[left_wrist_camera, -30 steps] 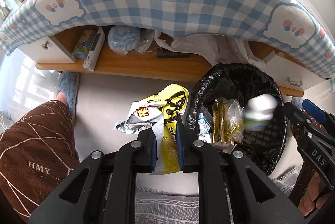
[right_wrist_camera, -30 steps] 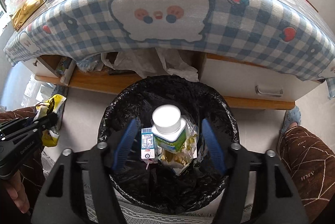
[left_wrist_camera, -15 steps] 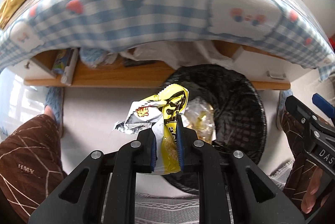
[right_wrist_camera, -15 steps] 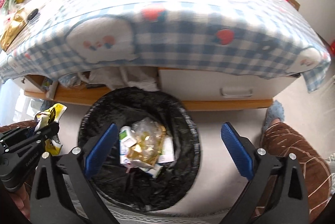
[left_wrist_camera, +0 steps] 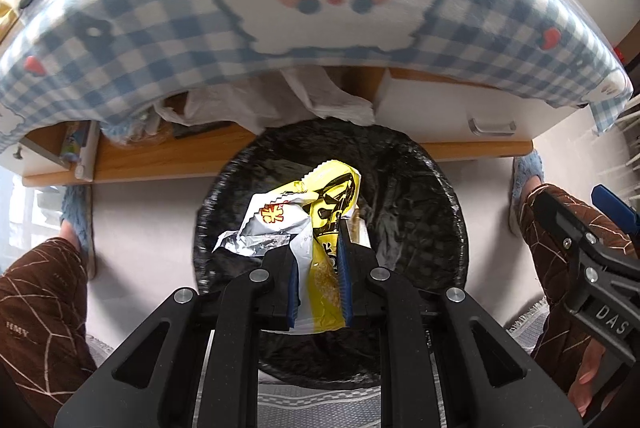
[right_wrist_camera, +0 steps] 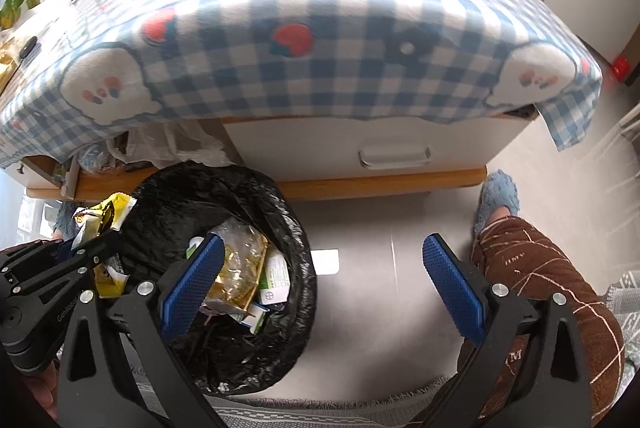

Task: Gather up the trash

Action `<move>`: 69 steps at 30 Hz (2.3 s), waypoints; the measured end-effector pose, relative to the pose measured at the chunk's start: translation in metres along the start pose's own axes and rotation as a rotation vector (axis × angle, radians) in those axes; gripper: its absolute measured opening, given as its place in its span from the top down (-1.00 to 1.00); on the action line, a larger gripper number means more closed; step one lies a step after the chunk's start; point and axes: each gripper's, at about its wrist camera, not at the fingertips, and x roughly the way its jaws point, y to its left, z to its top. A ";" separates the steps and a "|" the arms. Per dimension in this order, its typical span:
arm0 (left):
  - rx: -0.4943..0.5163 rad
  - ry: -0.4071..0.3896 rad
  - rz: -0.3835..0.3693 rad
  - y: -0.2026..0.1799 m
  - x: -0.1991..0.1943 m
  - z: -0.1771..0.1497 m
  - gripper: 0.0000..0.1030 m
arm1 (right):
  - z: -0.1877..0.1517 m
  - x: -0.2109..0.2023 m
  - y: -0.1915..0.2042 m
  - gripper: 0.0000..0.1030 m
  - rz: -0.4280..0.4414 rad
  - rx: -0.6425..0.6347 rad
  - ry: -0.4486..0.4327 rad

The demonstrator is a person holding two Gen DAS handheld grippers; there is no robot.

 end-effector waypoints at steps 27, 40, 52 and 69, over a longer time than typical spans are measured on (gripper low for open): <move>0.008 -0.065 0.022 -0.002 -0.002 -0.001 -0.45 | -0.002 -0.004 -0.012 -0.85 0.008 0.030 -0.010; -0.040 -0.238 0.031 0.048 -0.117 -0.004 -0.89 | 0.009 -0.082 0.031 -0.85 0.050 -0.044 -0.130; -0.066 -0.342 0.032 0.071 -0.227 -0.048 -0.89 | -0.016 -0.188 0.038 -0.85 0.031 -0.062 -0.219; -0.033 -0.389 0.047 0.059 -0.256 -0.073 -0.89 | -0.034 -0.241 0.038 -0.85 0.055 -0.053 -0.290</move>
